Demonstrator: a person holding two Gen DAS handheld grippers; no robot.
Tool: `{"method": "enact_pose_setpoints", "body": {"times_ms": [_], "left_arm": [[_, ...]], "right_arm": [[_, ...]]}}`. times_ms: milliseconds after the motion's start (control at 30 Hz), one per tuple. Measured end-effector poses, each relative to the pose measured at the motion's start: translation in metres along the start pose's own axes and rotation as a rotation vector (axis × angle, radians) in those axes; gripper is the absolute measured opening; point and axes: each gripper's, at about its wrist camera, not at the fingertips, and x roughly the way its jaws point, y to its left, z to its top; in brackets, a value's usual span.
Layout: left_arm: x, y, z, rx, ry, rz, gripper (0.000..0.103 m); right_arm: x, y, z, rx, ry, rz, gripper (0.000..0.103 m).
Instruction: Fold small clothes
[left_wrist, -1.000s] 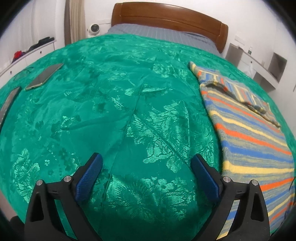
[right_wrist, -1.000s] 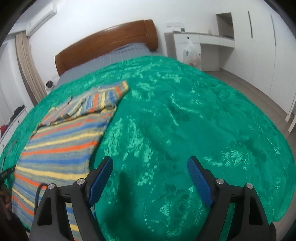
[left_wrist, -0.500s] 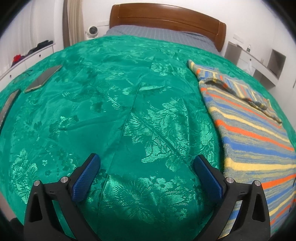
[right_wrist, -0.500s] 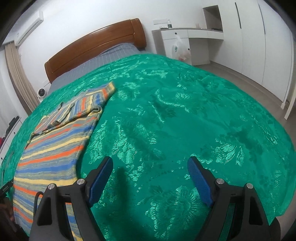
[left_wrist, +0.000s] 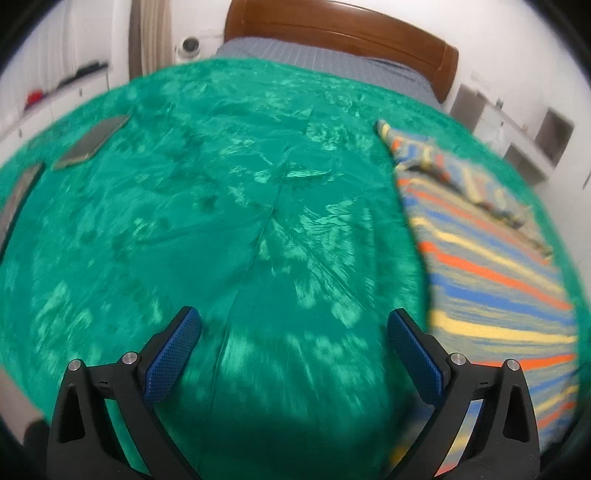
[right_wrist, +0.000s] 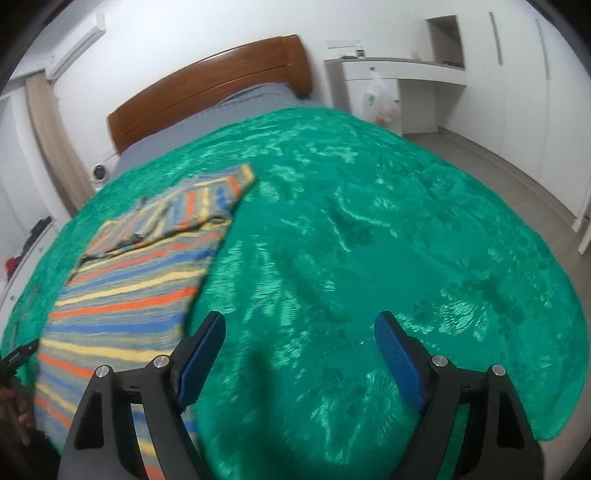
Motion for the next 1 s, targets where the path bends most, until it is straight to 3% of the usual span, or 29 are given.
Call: {"method": "enact_pose_setpoints", "body": {"times_ms": [67, 200, 267, 367, 433, 500, 567, 600, 633, 667, 1000], "left_arm": [[-0.016, 0.002, -0.010, -0.006, 0.035, -0.058, 0.101], [-0.023, -0.015, -0.043, 0.053, 0.211, -0.123, 0.100], [-0.020, -0.031, -0.056, 0.088, 0.297, -0.160, 0.091], [-0.019, -0.051, -0.069, 0.155, 0.335, -0.127, 0.081], [-0.018, -0.058, -0.074, 0.188, 0.350, -0.099, 0.066], [-0.017, -0.061, -0.075, 0.203, 0.365, -0.081, 0.055], [-0.016, -0.062, -0.079, 0.206, 0.388, -0.072, 0.033], [-0.015, -0.062, -0.081, 0.203, 0.408, -0.075, 0.011], [-0.013, -0.062, -0.084, 0.200, 0.428, -0.076, 0.005], [-0.014, -0.062, -0.084, 0.197, 0.429, -0.075, 0.004], [-0.057, -0.048, -0.087, 0.250, 0.407, -0.132, 0.002]], "right_arm": [[-0.013, 0.004, 0.001, -0.048, 0.067, 0.070, 0.082], [-0.025, 0.019, -0.019, -0.136, 0.282, 0.198, 0.082], [-0.025, 0.026, -0.035, -0.125, 0.408, 0.257, 0.082], [-0.021, 0.036, -0.058, -0.125, 0.511, 0.285, 0.082], [-0.014, 0.043, -0.066, -0.127, 0.537, 0.293, 0.081], [-0.008, 0.049, -0.070, -0.115, 0.562, 0.317, 0.072], [0.003, 0.057, -0.079, -0.111, 0.632, 0.342, 0.055], [0.008, 0.062, -0.085, -0.129, 0.664, 0.328, 0.049], [0.010, 0.063, -0.087, -0.146, 0.675, 0.317, 0.029], [0.012, 0.065, -0.089, -0.164, 0.683, 0.297, 0.004], [-0.024, 0.046, -0.081, -0.126, 0.640, 0.274, 0.004]]}}
